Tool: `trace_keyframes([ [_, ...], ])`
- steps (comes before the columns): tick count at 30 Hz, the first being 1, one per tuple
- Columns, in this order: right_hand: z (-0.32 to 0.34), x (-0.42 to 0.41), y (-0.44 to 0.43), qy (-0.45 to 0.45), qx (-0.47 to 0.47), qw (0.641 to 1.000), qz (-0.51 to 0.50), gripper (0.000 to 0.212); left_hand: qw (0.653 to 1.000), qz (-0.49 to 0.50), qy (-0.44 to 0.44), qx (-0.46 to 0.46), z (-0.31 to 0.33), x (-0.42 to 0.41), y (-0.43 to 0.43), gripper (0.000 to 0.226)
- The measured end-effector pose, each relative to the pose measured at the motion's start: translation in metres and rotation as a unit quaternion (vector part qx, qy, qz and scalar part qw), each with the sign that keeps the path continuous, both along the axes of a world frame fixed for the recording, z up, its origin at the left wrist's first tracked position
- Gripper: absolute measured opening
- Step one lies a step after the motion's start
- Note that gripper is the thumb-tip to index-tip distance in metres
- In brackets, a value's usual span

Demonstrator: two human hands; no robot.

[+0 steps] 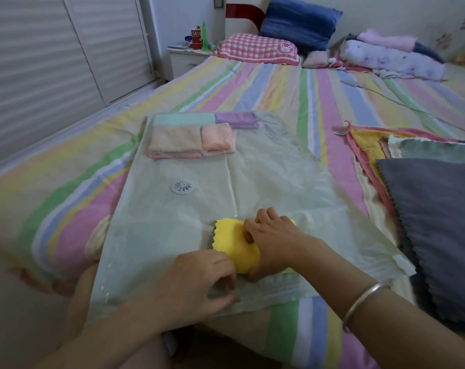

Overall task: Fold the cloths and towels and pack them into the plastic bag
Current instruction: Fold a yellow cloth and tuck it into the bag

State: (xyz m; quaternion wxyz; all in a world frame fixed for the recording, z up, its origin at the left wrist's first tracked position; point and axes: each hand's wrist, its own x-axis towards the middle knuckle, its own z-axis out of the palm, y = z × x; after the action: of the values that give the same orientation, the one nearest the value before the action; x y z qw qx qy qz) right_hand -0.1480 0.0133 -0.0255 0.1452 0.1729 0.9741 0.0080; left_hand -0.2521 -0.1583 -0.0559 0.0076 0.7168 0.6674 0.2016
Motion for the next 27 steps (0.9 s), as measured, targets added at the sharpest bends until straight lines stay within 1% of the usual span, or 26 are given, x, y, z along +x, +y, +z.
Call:
trace_keyframes([
  [2, 0.002, -0.002, 0.002, -0.013, -0.008, 1.0, -0.004, 0.08, 0.998, -0.01, 0.04, -0.044, -0.002, -0.004, -0.002, 0.033],
  [4, 0.003, -0.003, 0.003, -0.019, -0.016, 1.0, -0.009, 0.078, 0.994, -0.016, 0.089, -0.061, -0.003, -0.005, -0.002, 0.041],
  [6, 0.002, -0.003, 0.003, -0.013, -0.022, 1.0, -0.017, 0.076, 0.99, -0.025, 0.124, -0.061, -0.001, -0.004, -0.001, 0.043],
  [10, 0.0, 0.002, 0.002, 0.003, -0.017, 0.999, -0.035, 0.076, 0.988, -0.032, 0.143, -0.049, 0.002, -0.007, -0.002, 0.042],
  [13, 0.001, 0.007, 0.0, -0.003, -0.013, 0.998, -0.062, 0.079, 0.987, -0.034, 0.149, -0.054, 0.002, -0.008, -0.003, 0.044],
  [17, 0.005, 0.015, -0.003, -0.035, -0.003, 0.996, -0.086, 0.082, 0.986, -0.028, 0.152, -0.062, -0.001, -0.009, -0.006, 0.045],
  [19, 0.007, 0.02, -0.003, -0.05, 0.004, 0.995, -0.087, 0.086, 0.99, -0.016, 0.12, -0.074, 0.0, -0.011, -0.008, 0.045],
  [21, 0.007, 0.024, -0.001, -0.053, 0.002, 0.994, -0.091, 0.087, 0.993, 0.002, 0.056, -0.1, 0.004, -0.015, -0.01, 0.046],
  [23, 0.005, 0.028, 0.003, -0.038, -0.014, 0.994, -0.098, 0.076, 0.995, 0.007, 0.021, -0.101, 0.007, -0.018, -0.011, 0.043],
  [25, 0.003, 0.035, 0.007, 0.005, -0.045, 0.993, -0.109, 0.059, 0.996, -0.001, 0.043, -0.077, 0.007, -0.016, -0.014, 0.028],
  [27, 0.005, 0.046, 0.01, 0.071, -0.079, 0.987, -0.119, 0.052, 0.997, 0.001, 0.059, -0.047, 0.005, -0.011, -0.015, 0.014],
])
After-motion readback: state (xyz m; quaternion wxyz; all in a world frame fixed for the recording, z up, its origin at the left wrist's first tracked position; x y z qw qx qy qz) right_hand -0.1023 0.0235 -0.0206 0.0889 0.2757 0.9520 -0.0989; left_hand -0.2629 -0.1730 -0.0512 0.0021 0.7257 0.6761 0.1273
